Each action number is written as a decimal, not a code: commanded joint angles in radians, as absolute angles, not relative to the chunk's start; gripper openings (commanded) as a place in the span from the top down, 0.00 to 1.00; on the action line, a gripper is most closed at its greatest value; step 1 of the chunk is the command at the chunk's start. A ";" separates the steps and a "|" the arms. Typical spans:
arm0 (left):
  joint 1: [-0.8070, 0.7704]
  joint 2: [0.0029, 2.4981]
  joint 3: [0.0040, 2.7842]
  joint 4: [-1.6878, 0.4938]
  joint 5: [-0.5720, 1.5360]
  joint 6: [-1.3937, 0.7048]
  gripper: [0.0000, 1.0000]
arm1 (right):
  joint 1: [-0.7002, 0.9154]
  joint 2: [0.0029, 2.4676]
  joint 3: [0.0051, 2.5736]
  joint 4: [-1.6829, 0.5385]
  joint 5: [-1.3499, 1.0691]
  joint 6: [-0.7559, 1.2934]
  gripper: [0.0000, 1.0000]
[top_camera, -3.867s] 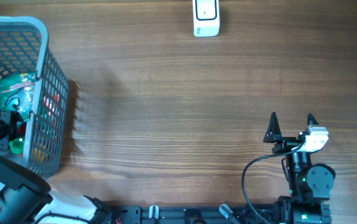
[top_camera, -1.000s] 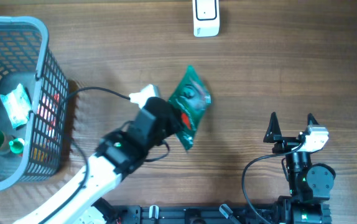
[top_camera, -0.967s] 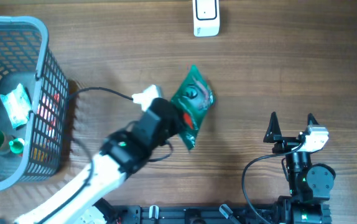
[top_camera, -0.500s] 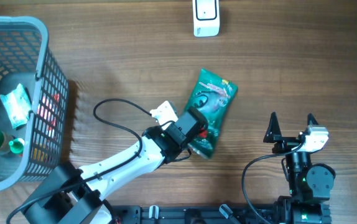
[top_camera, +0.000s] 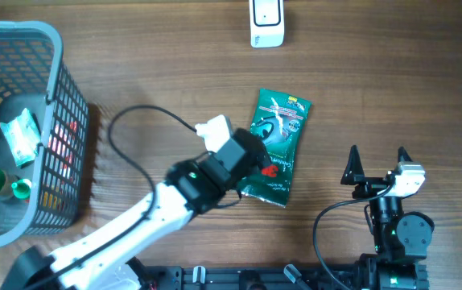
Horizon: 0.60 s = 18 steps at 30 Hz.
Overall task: Scan the item barcode
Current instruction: 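Carry the bag to the table center and release it, then move the left gripper back into the basket toward the sauce bottle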
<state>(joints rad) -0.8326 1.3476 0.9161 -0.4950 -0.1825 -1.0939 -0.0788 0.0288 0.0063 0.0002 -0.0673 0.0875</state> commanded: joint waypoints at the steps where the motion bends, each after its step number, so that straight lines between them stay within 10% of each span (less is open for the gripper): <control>1: -0.723 1.255 1.082 -0.616 -0.222 -0.885 0.00 | -0.075 0.029 0.005 0.002 -0.070 0.079 0.00; 18: -0.196 1.182 1.703 -1.073 -0.236 -0.845 0.00 | -0.075 0.029 0.005 0.002 -0.070 0.079 0.00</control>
